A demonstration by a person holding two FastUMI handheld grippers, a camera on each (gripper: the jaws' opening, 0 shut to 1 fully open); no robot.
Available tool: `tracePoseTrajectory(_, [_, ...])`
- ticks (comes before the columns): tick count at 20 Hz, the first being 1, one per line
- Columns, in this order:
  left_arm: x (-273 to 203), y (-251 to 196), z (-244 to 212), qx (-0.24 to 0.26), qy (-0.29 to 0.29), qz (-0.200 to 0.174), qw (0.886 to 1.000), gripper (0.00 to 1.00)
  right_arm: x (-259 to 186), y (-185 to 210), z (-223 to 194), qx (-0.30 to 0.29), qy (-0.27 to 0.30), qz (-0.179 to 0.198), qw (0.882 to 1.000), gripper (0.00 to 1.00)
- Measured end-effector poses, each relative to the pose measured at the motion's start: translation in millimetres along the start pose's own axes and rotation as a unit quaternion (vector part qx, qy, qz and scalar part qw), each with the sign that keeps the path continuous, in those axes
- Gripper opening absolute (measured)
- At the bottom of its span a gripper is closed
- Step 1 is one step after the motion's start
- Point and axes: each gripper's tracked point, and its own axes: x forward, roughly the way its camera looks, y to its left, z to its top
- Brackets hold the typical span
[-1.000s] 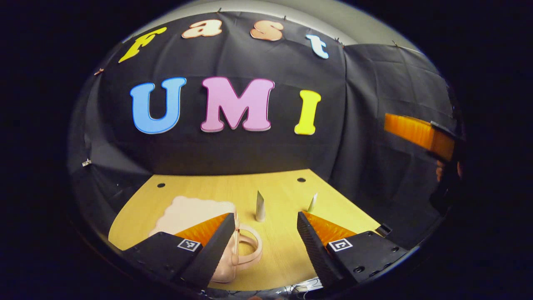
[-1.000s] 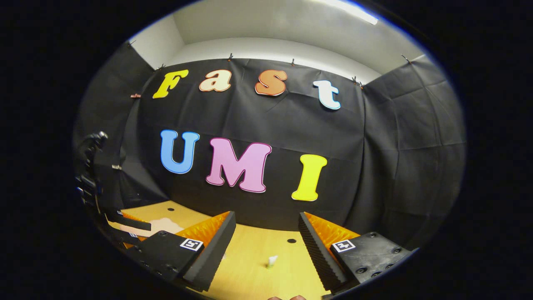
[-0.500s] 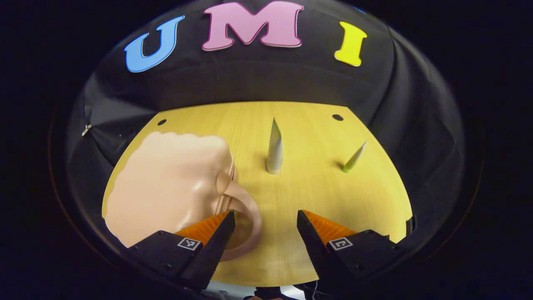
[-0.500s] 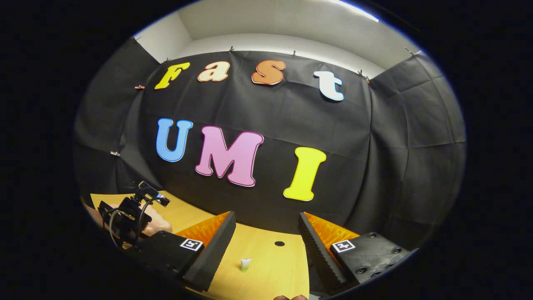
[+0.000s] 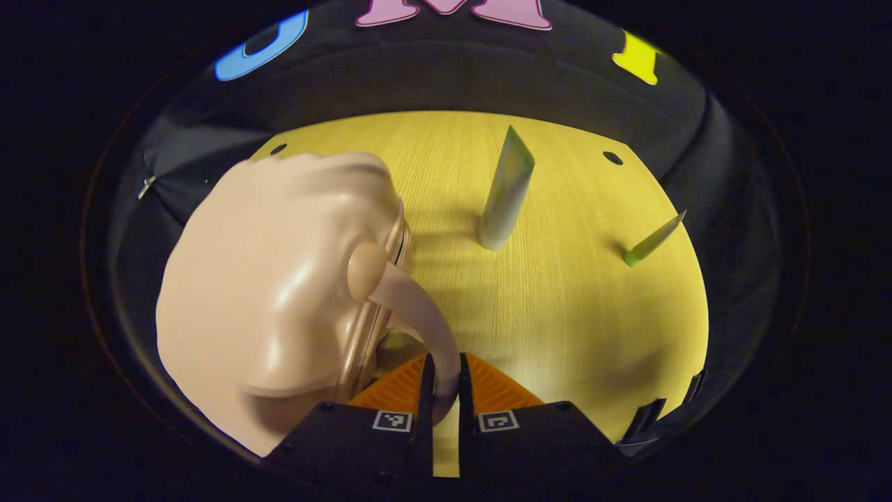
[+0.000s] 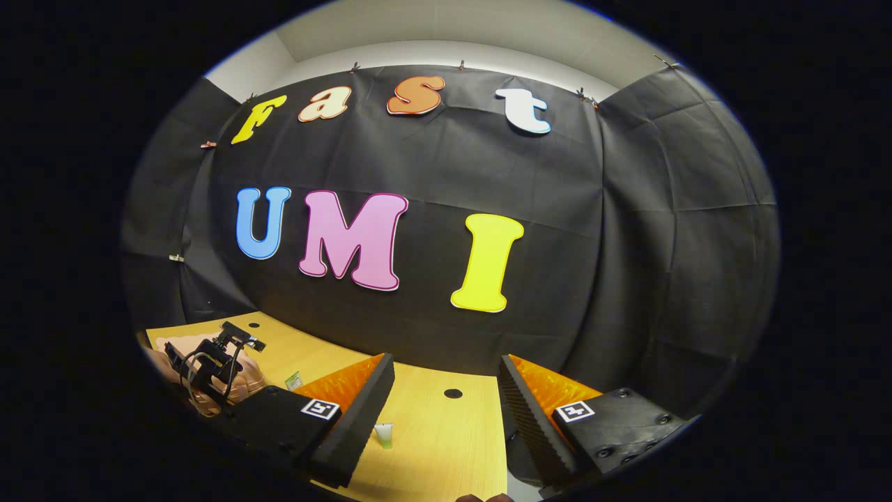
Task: First open the suitcase, pack the skin care products into it, and then close the suitcase.
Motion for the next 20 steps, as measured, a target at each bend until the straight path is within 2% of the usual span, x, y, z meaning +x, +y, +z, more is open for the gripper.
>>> tracePoseTrajectory(2, [-24,7,19,0.050,-0.020,0.013,0.998,0.15,4,5,0,0.004,-0.002,0.006,1.000,0.96])
tracePoseTrajectory(5, [-72,24,51,0.014,-0.044,-0.006,0.999,0.14,16,21,0,0.012,-0.006,0.019,1.000,0.96])
tracePoseTrajectory(8, [-126,74,93,0.002,-0.106,0.012,0.994,0.14,31,49,8,0.027,-0.011,0.038,0.999,0.96])
tracePoseTrajectory(12, [-185,176,136,0.006,-0.188,0.078,0.979,0.13,46,96,36,0.035,-0.039,0.059,0.997,0.96])
tracePoseTrajectory(14, [-198,238,145,0.016,-0.209,0.127,0.970,0.13,47,119,49,0.035,-0.046,0.062,0.996,0.96])
tracePoseTrajectory(17, [-199,323,146,0.057,-0.201,0.174,0.962,0.10,46,154,62,0.025,-0.053,0.065,0.996,0.96])
tracePoseTrajectory(20, [-177,401,145,0.055,-0.184,0.205,0.960,0.09,51,186,71,0.008,-0.055,0.066,0.996,0.94])
